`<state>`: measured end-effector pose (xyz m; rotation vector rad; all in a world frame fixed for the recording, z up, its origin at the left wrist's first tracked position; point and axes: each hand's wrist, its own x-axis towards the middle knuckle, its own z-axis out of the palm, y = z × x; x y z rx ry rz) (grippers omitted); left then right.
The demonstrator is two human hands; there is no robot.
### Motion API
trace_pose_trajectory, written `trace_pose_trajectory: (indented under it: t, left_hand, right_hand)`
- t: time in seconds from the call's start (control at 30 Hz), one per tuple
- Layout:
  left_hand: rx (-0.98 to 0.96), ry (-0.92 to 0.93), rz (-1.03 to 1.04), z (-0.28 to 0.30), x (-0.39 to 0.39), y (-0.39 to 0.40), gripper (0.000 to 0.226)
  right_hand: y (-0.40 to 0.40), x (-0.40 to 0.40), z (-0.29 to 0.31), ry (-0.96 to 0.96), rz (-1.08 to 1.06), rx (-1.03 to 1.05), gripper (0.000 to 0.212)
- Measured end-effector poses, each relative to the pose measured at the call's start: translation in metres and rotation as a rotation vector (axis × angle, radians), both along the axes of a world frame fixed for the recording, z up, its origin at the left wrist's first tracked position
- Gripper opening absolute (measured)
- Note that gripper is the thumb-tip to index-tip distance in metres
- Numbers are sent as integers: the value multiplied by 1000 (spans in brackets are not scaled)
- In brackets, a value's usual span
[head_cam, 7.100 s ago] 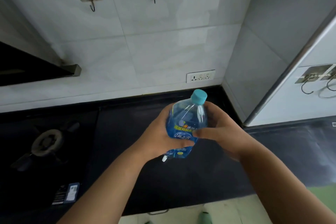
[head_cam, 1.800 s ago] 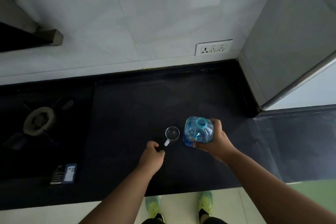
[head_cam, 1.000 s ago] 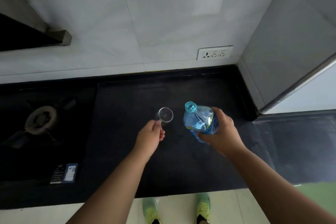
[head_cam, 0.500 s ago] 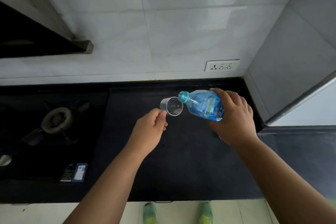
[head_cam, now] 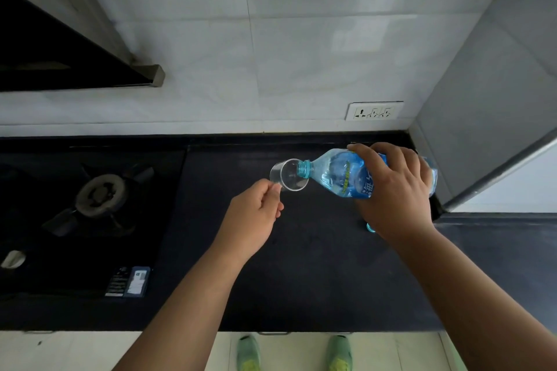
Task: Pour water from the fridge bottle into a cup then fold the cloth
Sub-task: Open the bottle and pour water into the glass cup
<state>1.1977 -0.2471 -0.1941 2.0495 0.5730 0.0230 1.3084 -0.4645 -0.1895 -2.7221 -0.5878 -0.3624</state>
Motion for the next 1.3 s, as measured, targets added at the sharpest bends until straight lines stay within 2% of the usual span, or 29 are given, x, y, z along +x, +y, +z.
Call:
trace_pose_trajectory:
  t: [0.47,1.3]
  left_hand:
    - [30,9,-3,2,5,-1,29]
    - [51,38,-12,2,8,-1,26]
  right_hand:
    - [3,1,5,-90,7,-71,92]
    - [5,-2,10,-133,21,-115,90]
